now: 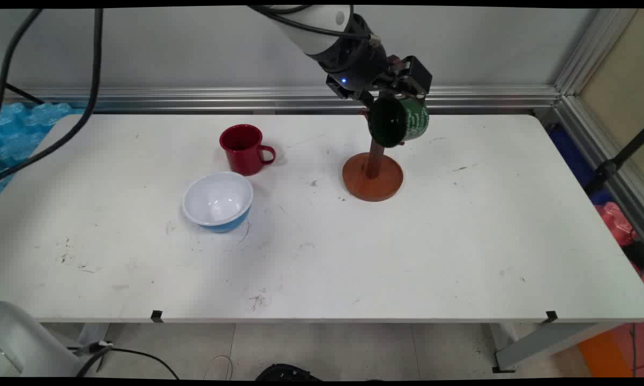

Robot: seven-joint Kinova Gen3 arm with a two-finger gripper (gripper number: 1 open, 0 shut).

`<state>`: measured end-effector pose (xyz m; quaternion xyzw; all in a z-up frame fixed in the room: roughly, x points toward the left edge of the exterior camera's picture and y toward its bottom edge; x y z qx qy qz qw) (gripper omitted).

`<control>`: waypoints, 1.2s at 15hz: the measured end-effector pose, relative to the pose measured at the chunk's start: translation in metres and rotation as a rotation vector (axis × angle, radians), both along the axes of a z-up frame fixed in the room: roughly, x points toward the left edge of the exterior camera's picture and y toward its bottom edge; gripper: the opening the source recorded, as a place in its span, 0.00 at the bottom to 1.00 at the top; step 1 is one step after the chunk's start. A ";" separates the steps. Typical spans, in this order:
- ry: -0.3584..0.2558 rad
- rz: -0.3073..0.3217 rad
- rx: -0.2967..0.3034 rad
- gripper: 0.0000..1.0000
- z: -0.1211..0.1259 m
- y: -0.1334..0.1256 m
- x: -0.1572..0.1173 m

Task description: Pick up the green mug from the rack

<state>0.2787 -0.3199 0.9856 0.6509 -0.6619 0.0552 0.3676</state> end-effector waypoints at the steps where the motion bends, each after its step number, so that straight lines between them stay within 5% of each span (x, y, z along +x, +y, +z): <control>1: -0.003 -0.005 0.000 1.00 0.000 0.002 0.002; 9: -0.036 -0.089 -0.014 1.00 0.006 0.025 0.032; 18: -0.133 -0.306 -0.073 1.00 0.016 0.054 0.099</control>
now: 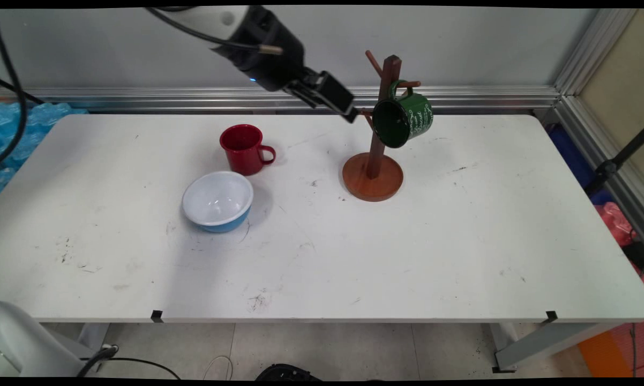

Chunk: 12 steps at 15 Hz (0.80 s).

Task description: Pick up the green mug from the rack

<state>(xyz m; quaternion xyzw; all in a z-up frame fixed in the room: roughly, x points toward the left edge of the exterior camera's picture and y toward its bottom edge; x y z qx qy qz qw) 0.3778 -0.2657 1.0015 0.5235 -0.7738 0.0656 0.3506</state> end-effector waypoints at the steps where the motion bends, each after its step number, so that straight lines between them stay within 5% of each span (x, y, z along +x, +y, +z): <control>1: -0.013 -0.028 -0.008 1.00 0.001 0.003 0.009; 12: -0.140 -0.292 -0.100 1.00 0.006 0.016 0.062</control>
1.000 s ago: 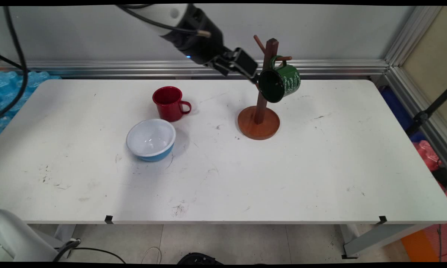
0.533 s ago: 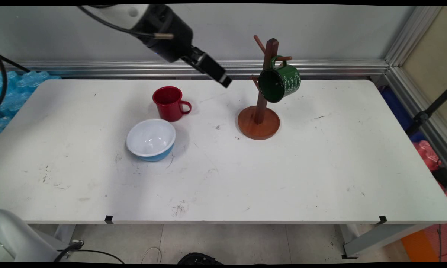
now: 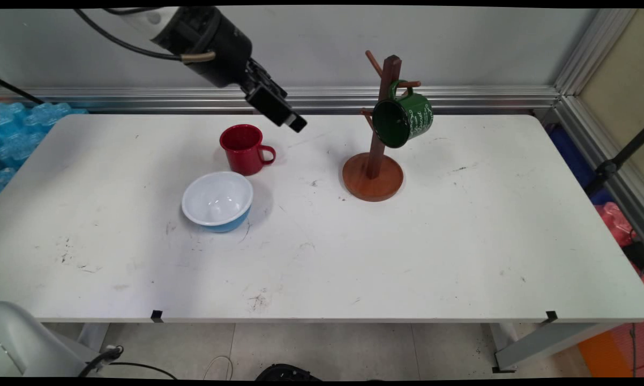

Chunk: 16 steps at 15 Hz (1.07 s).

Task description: Pick up the green mug from the rack

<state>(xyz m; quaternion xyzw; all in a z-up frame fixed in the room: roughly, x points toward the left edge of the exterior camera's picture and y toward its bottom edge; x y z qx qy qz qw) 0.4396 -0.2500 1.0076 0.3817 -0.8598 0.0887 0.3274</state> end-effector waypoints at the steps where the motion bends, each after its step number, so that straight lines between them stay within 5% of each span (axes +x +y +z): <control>1: -0.008 -0.012 -0.005 1.00 0.000 0.000 0.003; 10: 0.022 -0.059 -0.020 1.00 0.001 0.001 -0.005; 16: 0.126 0.005 0.012 1.00 -0.001 -0.007 -0.053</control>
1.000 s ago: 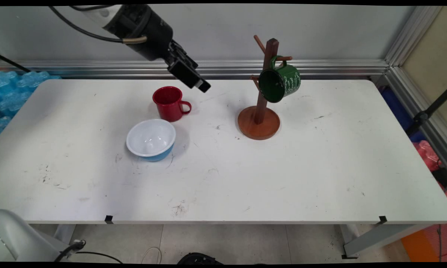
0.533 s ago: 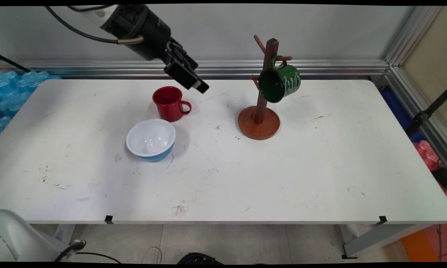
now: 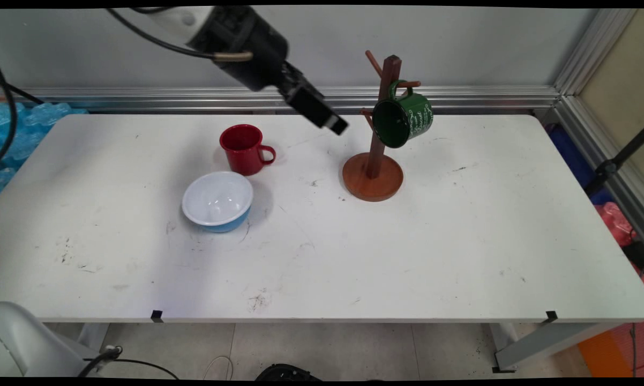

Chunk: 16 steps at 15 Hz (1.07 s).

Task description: Pick up the green mug from the rack

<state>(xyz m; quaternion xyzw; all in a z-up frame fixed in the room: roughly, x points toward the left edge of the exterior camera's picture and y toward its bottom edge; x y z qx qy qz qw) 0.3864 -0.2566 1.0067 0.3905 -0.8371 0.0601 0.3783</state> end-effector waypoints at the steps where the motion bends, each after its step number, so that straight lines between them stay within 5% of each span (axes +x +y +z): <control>1: 0.013 0.016 0.009 1.00 -0.002 -0.002 -0.007; 8: 0.091 0.145 0.046 1.00 -0.021 -0.022 -0.071; 16: 0.075 0.284 0.047 1.00 -0.040 -0.031 -0.114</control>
